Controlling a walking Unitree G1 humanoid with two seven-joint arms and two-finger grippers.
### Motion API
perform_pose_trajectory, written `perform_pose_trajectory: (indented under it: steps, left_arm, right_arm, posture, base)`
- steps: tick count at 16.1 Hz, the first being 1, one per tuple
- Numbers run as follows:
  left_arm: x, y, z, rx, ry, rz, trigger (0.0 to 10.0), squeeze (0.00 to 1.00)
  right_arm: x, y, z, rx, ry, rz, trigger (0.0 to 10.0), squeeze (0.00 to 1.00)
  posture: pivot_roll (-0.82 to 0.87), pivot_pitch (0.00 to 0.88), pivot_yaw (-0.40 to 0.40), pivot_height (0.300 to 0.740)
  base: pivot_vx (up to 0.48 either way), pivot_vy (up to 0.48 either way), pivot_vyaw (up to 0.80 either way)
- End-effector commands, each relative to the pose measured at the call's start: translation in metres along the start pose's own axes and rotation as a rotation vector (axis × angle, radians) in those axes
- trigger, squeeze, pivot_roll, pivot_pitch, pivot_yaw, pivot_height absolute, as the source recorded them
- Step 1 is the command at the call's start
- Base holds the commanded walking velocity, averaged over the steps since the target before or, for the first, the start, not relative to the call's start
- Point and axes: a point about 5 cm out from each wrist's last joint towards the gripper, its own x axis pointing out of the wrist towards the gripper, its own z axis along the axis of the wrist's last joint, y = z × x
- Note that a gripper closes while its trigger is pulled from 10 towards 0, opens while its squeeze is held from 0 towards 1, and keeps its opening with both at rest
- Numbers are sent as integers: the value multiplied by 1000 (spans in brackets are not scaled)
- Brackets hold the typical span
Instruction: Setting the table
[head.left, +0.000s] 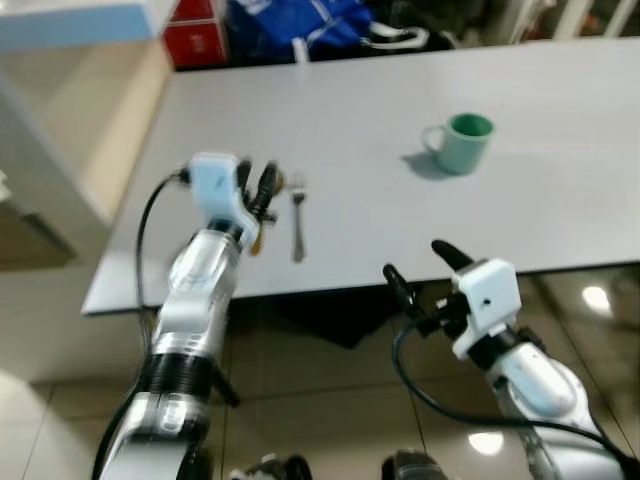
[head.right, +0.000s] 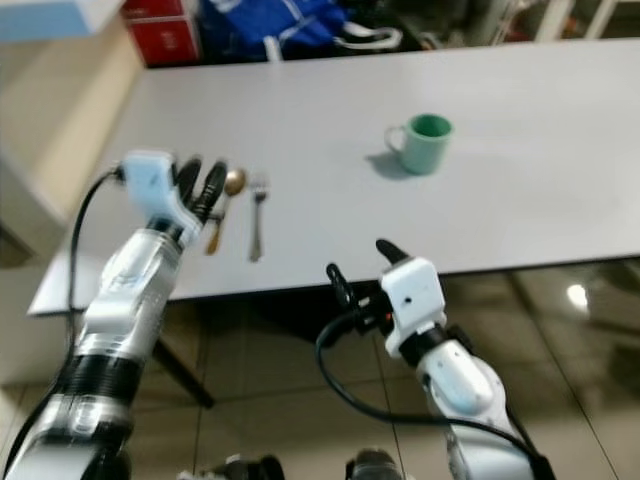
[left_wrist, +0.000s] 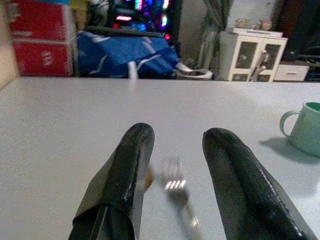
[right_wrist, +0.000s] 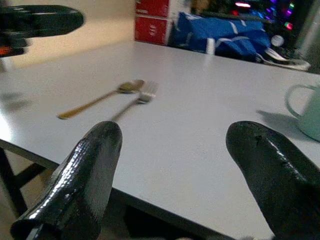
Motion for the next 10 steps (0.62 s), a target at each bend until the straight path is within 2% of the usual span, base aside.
perform_pose_trajectory:
  steps: [1,2,3,4,5,6,7,10]
  left_arm:
    - [-3,-5,10,6,-24,-45,10000,0]
    - [-11,-5,8,3,-13,-49,10000,0]
    - [-34,-3,-6,9,32,-22,10000,0]
    - [-39,-3,-10,14,45,-13,10000,0]
    - [-59,-1,-19,37,79,35,10000,0]
    - [-72,-3,-23,27,114,70,10000,0]
    - [-76,-9,-25,12,145,79,10000,0]
    - [-71,-7,-23,28,146,99,10000,0]
  right_arm:
    - [3,1,2,-10,-16,5,10000,0]
    - [4,0,1,-9,-18,2,10000,0]
    - [9,-3,-1,-7,-23,-17,10000,0]
    - [10,-4,-1,-6,-24,-24,10000,0]
    - [13,-6,-3,2,-25,-45,10000,0]
    - [17,-7,-6,8,-23,-56,10000,0]
    - [23,-7,-9,27,-24,-67,10000,0]
    - [29,-4,-10,18,-32,-48,10000,0]
  posture:
    - [-237,5,90,740]
    - [-227,0,90,740]
    - [-213,0,92,740]
    - [-207,0,91,740]
    - [-191,0,90,740]
    - [-176,0,84,740]
    - [-163,0,75,740]
    - [-153,0,69,740]
  base:
    - [0,0,0]
    - [0,0,0]
    - [0,0,0]
    - [0,0,0]
    - [0,0,0]
    - [0,0,0]
    - [0,0,0]
    - [0,0,0]
